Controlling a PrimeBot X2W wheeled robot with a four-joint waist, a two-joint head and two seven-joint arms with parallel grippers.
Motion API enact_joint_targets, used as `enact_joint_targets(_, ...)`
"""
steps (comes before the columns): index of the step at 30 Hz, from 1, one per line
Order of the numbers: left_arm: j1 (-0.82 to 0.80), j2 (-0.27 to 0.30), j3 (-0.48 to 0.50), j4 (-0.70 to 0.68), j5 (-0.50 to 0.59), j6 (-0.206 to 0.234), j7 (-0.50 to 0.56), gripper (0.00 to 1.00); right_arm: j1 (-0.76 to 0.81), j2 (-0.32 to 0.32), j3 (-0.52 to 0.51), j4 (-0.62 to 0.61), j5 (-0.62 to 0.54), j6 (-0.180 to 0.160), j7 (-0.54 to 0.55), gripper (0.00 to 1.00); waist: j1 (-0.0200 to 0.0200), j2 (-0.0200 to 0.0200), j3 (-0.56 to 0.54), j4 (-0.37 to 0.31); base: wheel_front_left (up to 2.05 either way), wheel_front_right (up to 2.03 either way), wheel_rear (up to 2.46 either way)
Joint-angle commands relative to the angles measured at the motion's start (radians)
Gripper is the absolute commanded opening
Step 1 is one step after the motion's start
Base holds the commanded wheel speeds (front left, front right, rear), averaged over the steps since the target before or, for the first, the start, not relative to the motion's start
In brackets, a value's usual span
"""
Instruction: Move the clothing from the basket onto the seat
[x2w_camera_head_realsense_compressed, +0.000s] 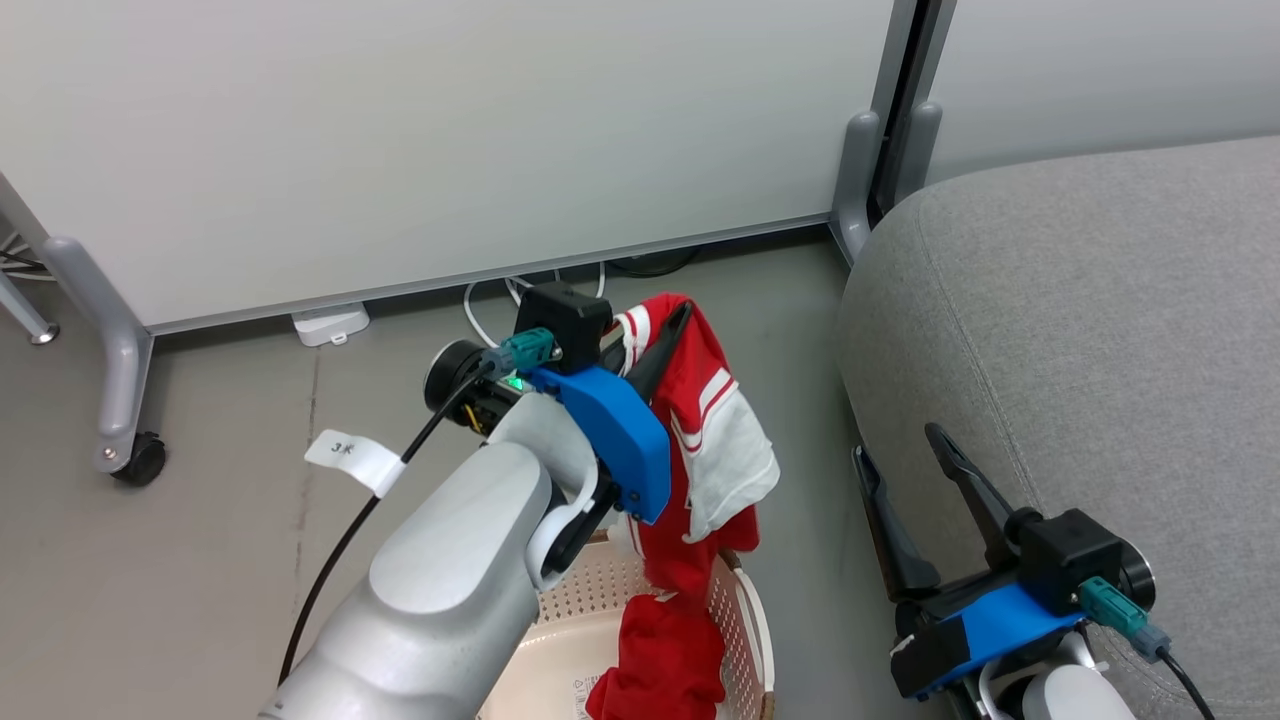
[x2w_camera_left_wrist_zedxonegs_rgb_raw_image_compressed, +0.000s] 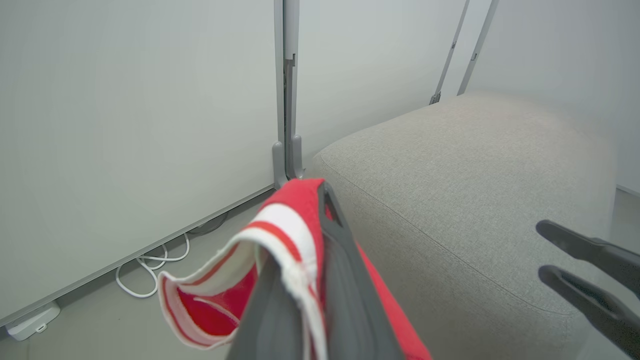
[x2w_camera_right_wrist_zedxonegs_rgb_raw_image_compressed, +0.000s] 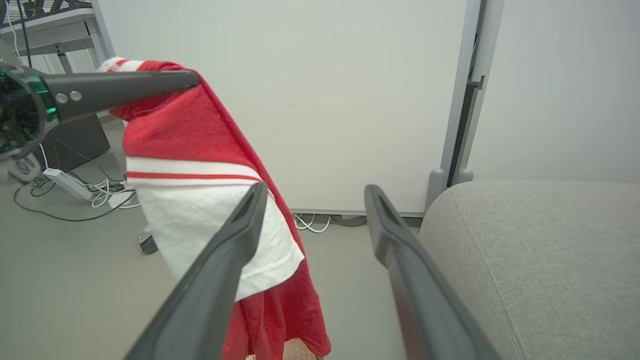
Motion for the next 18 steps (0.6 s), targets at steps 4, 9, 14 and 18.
enact_joint_targets(4, -0.04, 0.0, -0.014, -0.019, -0.034, 0.0, 0.003, 0.0, 0.018, -0.003, 0.007, -0.008, 0.0, 0.001, 0.01, 1.0, 0.0001, 0.0, -0.014, 0.007, 0.0, 0.0, 0.0)
enact_joint_targets(9, -0.072, -0.001, -0.041, -0.038, -0.082, 0.008, 0.009, 0.0, 0.026, -0.003, 0.017, -0.006, 0.004, 0.001, 0.021, 1.0, 0.0001, 0.0, -0.025, 0.011, 0.0, 0.0, 0.0)
enact_joint_targets(14, -0.095, -0.001, -0.072, -0.036, -0.106, 0.02, 0.007, 0.0, 0.029, -0.003, 0.023, -0.009, 0.003, 0.001, 0.024, 1.0, 0.0001, 0.0, -0.029, 0.011, 0.0, 0.0, 0.0)
enact_joint_targets(18, -0.102, -0.001, -0.089, -0.03, -0.125, 0.029, -0.003, 0.0, 0.029, -0.003, 0.042, -0.013, 0.006, 0.001, 0.029, 1.0, 0.0001, 0.0, -0.027, 0.013, 0.0, 0.0, 0.0)
